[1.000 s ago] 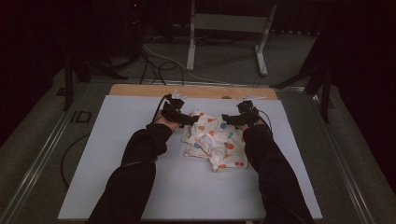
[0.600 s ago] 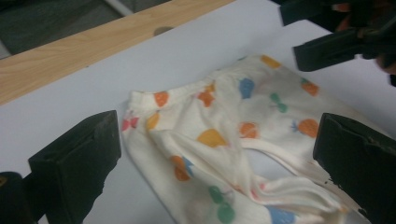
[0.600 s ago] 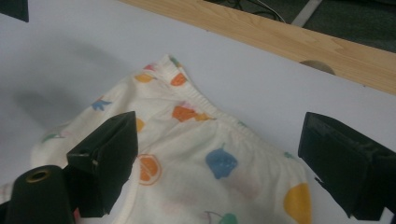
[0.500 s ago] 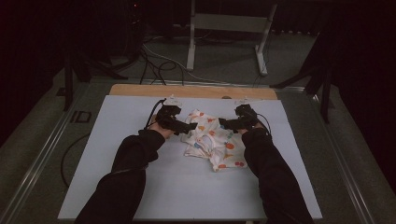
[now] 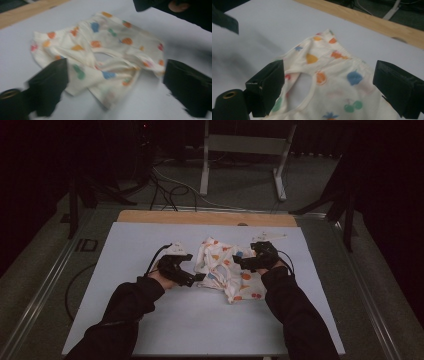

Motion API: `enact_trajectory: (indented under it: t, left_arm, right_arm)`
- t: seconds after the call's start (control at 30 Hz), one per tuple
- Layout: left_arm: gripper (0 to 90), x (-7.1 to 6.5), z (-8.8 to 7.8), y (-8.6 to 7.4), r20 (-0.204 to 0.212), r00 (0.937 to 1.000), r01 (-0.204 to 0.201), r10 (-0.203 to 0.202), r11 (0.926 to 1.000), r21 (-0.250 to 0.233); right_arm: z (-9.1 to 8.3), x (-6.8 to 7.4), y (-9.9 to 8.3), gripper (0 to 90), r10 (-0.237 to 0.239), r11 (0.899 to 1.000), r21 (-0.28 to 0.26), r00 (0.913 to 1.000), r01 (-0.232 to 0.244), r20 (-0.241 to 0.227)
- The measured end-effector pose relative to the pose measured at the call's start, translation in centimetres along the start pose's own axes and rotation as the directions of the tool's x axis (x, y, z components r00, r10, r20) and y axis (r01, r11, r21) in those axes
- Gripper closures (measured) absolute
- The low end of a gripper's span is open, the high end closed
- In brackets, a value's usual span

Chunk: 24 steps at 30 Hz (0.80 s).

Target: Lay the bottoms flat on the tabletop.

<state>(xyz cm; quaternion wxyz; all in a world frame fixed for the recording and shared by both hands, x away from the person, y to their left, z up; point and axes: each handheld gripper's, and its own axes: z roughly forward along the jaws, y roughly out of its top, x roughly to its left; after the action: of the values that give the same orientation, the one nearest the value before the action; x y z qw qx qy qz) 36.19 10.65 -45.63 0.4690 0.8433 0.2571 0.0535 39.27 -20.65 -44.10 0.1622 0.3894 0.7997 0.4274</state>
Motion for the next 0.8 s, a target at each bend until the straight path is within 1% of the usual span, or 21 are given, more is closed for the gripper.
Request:
enact_trajectory:
  t: [0.03,0.07,0.13,0.2,0.23,0.27,0.3,0.37,0.4,0.43,0.47,0.5,0.53,0.57,0.6,0.63,0.67,0.73,0.77,0.8]
  left_arm:
    - [14.4,0.0,0.0,0.0,0.0,1.0,0.0,0.0,1.0,0.0]
    - [14.4,-0.4,0.0,-0.7,0.011,0.9997,-0.02,0.02,0.9997,0.012]
    - [20.2,-0.7,0.3,-1.6,0.03,0.9989,-0.037,0.036,0.9991,0.021]
    - [24.4,-1.0,0.9,-2.4,0.03,0.9982,-0.054,0.052,0.9974,0.048]
    - [26.5,-1.1,1.3,-2.9,0.028,0.998,-0.058,0.056,0.9964,0.062]
    - [27.2,-1.1,1.7,-3.2,0.024,0.9975,-0.068,0.066,0.9943,0.082]
    - [30.6,-1.1,2.1,-3.5,0.028,0.9966,-0.08,0.078,0.9919,0.098]
    - [33.4,-1.3,2.8,-4.0,0.009,0.9938,-0.111,0.11,0.9857,0.127]
    - [35.4,-1.3,3.2,-4.1,0.005,0.9923,-0.124,0.124,0.9827,0.138]
    - [36.3,-1.3,3.6,-4.3,-0.009,0.9906,-0.133,0.136,0.98,0.148]
    - [39.2,-1.3,3.9,-4.4,-0.012,0.9901,-0.136,0.14,0.9787,0.153]
    - [39.7,-1.3,4.1,-4.5,-0.015,0.9892,-0.142,0.146,0.9778,0.154]
    - [41.7,-1.3,4.4,-4.5,-0.027,0.9872,-0.151,0.157,0.9758,0.158]
    - [43.7,-1.3,4.6,-4.6,-0.034,0.9837,-0.169,0.177,0.972,0.164]
    - [45.5,-1.3,4.8,-4.6,-0.042,0.9813,-0.179,0.188,0.9704,0.163]
    - [47.2,-1.3,4.9,-4.6,-0.048,0.9779,-0.193,0.203,0.9666,0.169]
    - [49.9,-1.4,5.1,-4.6,-0.056,0.9756,-0.2,0.212,0.9653,0.167]
    - [52.2,-1.3,5.4,-4.6,-0.068,0.9697,-0.22,0.234,0.9601,0.173]
    - [55.7,-1.3,5.5,-4.6,-0.066,0.9691,-0.225,0.238,0.9606,0.164]
    - [57.0,-1.3,5.6,-4.6,-0.071,0.9669,-0.232,0.245,0.9593,0.161]
  right_arm:
    - [0.0,0.0,0.0,10.4,0.0,1.0,0.0,1.0,0.0,0.0]
    - [-0.2,0.2,-0.2,10.4,0.006,1.0,0.001,1.0,-0.006,-0.006]
    - [-0.5,0.7,-1.0,10.4,0.004,1.0,0.008,0.9999,-0.004,-0.016]
    - [-0.6,0.9,-1.7,10.5,0.0,1.0,0.013,0.9997,0.0,-0.022]
    - [-0.7,1.1,-1.9,10.6,0.009,1.0,0.012,0.9997,-0.009,-0.024]
    - [-0.7,1.2,-2.2,10.6,0.013,1.0,0.011,0.9996,-0.012,-0.027]
    - [-0.7,1.2,-2.4,10.6,0.01,1.0,0.014,0.9995,-0.009,-0.029]
    - [-0.7,1.3,-2.7,10.6,0.013,1.0,0.012,0.9993,-0.013,-0.035]
    - [-0.7,1.2,-2.8,10.6,0.019,1.0,0.013,0.9989,-0.018,-0.043]
    - [-0.7,1.2,-2.9,10.7,0.018,1.0,0.013,0.9986,-0.017,-0.049]
    - [-0.6,1.2,-3.0,10.7,0.015,1.0,0.016,0.9985,-0.015,-0.052]
    - [-0.6,1.3,-3.0,10.7,0.017,1.0,0.016,0.9984,-0.016,-0.055]
    - [-0.6,1.3,-3.0,10.7,0.017,1.0,0.013,0.9985,-0.016,-0.053]
    - [-0.6,1.4,-2.9,10.7,0.02,1.0,0.009,0.9986,-0.02,-0.05]
    - [-0.6,1.4,-2.9,10.7,0.018,1.0,0.003,0.9985,-0.018,-0.051]
    - [-0.6,1.5,-2.9,10.7,0.018,1.0,0.003,0.9981,-0.018,-0.058]
    - [-0.6,1.6,-2.9,10.7,0.018,1.0,0.003,0.9982,-0.018,-0.058]
    - [-0.6,1.7,-2.8,10.7,0.008,1.0,0.007,0.9987,-0.008,-0.051]
    - [-0.6,1.7,-2.8,10.7,0.01,1.0,0.005,0.9986,-0.01,-0.052]
    - [-0.5,1.7,-2.8,10.7,0.017,1.0,0.002,0.9981,-0.017,-0.059]
